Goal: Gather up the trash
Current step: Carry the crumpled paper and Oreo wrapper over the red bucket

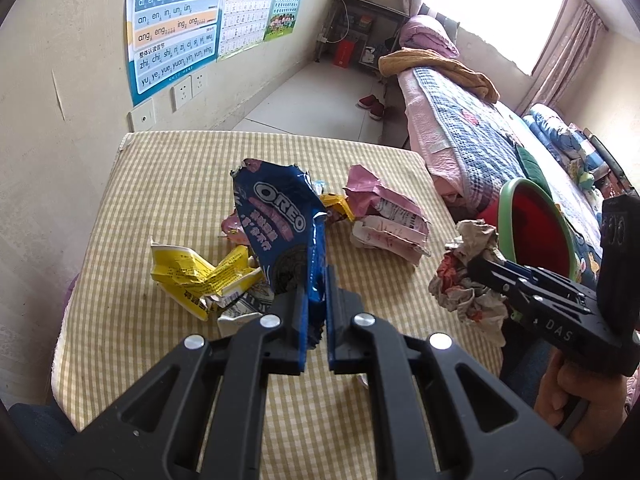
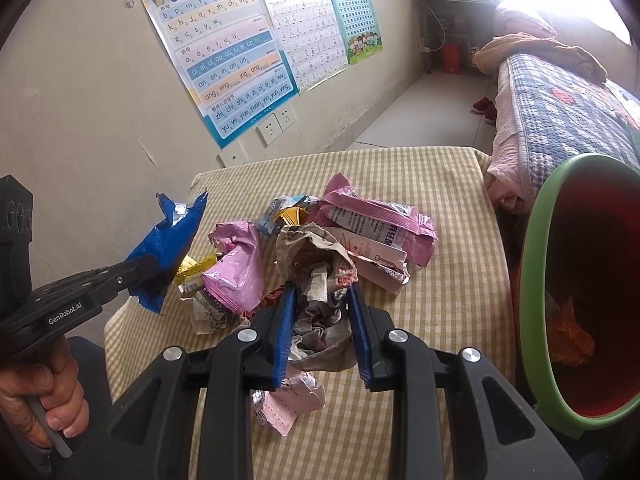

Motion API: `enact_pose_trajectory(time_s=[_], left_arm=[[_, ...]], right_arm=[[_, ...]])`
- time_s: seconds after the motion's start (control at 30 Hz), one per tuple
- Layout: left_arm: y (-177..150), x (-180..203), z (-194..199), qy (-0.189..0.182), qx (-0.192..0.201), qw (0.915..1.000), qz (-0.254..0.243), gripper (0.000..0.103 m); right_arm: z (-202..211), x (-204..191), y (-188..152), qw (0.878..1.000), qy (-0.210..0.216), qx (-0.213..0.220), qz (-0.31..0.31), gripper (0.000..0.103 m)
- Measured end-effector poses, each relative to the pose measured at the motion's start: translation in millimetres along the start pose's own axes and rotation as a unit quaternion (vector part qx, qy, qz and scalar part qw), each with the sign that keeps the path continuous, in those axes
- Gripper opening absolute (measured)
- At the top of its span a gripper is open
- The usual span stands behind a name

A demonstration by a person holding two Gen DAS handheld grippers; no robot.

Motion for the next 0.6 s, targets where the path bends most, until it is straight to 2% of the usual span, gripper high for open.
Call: enact_pose_trajectory(time_s=[0.6], left_arm=[[3.1, 95.5, -39.9, -0.056, -0.029, 0.9954, -0.072, 0.006]], right_arm=[[38.6, 86.4, -7.8, 0.996, -0.048, 0.028, -0.063, 0.026]])
Point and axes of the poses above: each gripper's, at about its wrist camera, not at the fingertips, and z roughly against the way its jaws point, x to its right, y to its top, the point moved 5 cm from there along -z, roughly the way its jaws point, and after that the axes turned 7 degrees about -y, right-handed, at the moved point
